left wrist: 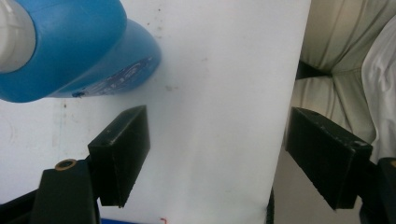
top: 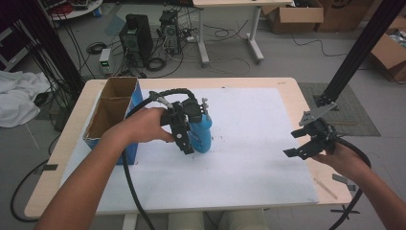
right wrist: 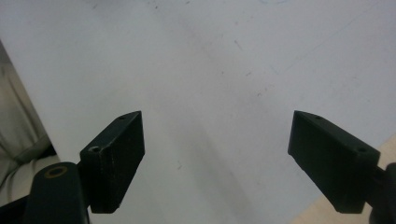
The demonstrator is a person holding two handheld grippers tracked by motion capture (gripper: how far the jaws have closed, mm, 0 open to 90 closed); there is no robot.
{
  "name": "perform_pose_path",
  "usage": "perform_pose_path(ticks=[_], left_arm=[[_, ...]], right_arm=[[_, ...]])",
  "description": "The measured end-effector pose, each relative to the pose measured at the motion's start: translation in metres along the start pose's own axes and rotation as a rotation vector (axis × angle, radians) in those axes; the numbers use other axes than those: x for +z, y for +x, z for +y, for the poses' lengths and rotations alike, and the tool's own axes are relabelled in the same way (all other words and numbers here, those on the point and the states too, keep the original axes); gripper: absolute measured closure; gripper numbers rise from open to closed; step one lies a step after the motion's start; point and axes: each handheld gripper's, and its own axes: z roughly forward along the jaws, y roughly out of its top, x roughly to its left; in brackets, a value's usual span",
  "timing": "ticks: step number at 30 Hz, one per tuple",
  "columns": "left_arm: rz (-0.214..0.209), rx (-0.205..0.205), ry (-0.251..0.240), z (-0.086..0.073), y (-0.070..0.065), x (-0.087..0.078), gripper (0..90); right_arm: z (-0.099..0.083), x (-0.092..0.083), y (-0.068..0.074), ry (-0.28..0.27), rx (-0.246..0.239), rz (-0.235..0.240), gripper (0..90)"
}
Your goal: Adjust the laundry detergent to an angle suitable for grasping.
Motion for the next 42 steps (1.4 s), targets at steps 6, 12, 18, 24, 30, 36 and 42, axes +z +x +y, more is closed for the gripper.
perform_pose_path(ticks=[6, 12, 18, 24, 30, 36, 42], left_arm=[[0.002, 0.000, -0.005, -0.001, 0.001, 0.001, 22.7], [-0.003, -0.006, -0.001, -0.004, 0.002, 0.003, 22.7], [0.000, -0.015, -0.002, -0.008, 0.003, 0.004, 22.5], [0.005, -0.011, -0.004, -0.010, 0.003, 0.005, 22.4], [0.003, -0.016, 0.000, -0.013, 0.004, 0.006, 22.4], [0.005, -0.018, 0.002, -0.014, 0.004, 0.007, 22.5], [0.006, -0.016, 0.001, -0.016, 0.003, 0.007, 22.5]], right_arm=[[-0.012, 0.007, 0.001, -0.138, 0.041, -0.045, 16.9], [-0.021, 0.014, 0.003, -0.268, 0.103, -0.088, 15.1], [-0.027, 0.022, 0.010, -0.342, 0.124, -0.136, 15.1], [-0.031, 0.032, 0.017, -0.408, 0.144, -0.182, 15.1], [-0.031, 0.043, 0.029, -0.501, 0.159, -0.251, 15.3], [-0.026, 0.049, 0.039, -0.540, 0.167, -0.294, 15.1], [-0.020, 0.055, 0.050, -0.557, 0.156, -0.328, 15.0]])
